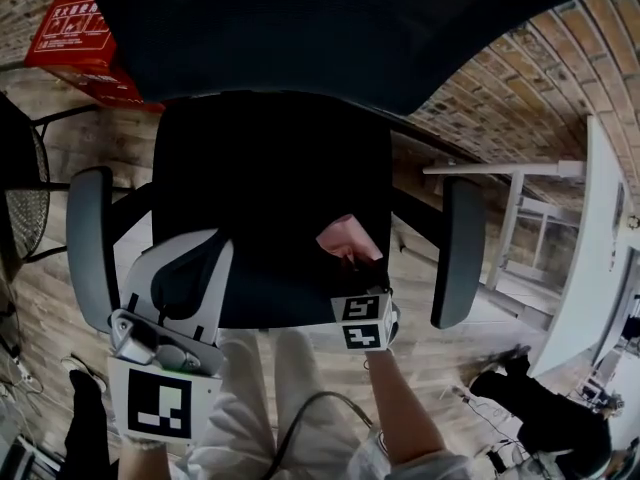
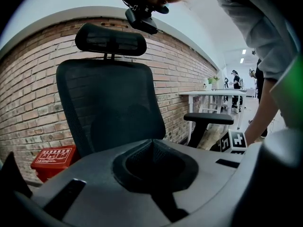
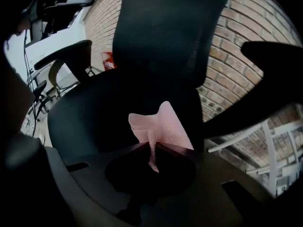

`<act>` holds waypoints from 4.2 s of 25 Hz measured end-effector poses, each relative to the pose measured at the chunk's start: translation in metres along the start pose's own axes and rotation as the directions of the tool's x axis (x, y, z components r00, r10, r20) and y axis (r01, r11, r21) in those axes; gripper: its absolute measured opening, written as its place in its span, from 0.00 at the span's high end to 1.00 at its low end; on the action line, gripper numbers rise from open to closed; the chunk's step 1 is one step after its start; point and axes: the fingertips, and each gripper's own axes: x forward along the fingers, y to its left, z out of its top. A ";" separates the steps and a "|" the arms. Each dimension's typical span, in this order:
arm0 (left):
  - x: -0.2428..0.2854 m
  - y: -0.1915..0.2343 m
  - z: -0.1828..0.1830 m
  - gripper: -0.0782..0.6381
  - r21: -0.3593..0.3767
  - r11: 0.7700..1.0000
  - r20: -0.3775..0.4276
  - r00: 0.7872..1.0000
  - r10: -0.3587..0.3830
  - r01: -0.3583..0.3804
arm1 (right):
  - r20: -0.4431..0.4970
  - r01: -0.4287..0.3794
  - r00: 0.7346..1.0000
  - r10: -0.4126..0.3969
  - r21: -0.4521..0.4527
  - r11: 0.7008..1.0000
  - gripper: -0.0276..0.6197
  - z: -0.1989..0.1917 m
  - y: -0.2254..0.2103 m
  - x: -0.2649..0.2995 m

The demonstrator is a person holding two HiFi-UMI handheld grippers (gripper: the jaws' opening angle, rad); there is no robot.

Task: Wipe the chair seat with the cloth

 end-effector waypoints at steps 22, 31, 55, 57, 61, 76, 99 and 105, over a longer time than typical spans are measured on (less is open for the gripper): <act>-0.021 0.023 -0.012 0.87 -0.006 0.999 -0.015 0.999 0.046 -0.047 | -0.032 -0.097 0.995 0.098 0.013 0.995 0.87 -0.008 0.038 -0.005; -0.048 0.048 -0.027 0.87 -0.007 0.993 -0.038 0.993 0.115 -0.115 | -0.027 -0.316 0.948 0.316 -0.157 0.935 0.87 0.023 0.146 0.004; -0.078 0.066 -0.042 0.87 -0.031 0.989 -0.032 0.989 0.144 -0.145 | -0.069 -0.591 0.781 0.620 -0.401 0.700 0.87 0.058 0.344 -0.026; -0.077 0.063 -0.042 0.87 -0.032 0.989 -0.032 0.990 0.141 -0.142 | -0.074 -0.586 0.788 0.611 -0.398 0.706 0.87 0.053 0.339 -0.026; -0.074 0.058 -0.040 0.87 -0.031 0.991 -0.026 0.991 0.130 -0.131 | -0.092 -0.564 0.811 0.578 -0.383 0.731 0.87 0.035 0.321 -0.023; -0.047 0.025 -0.034 0.87 0.014 0.998 -0.046 0.997 0.064 -0.063 | -0.114 -0.346 0.937 0.330 -0.193 0.918 0.87 -0.043 0.162 -0.030; -0.039 0.014 -0.021 0.87 0.040 0.998 -0.038 0.998 0.044 -0.042 | -0.203 -0.075 0.977 0.067 -0.033 0.997 0.87 -0.126 0.014 -0.067; -0.042 0.018 -0.025 0.87 0.032 0.998 -0.042 0.998 0.046 -0.045 | -0.199 -0.154 0.969 0.146 -0.022 0.988 0.87 -0.121 0.066 -0.063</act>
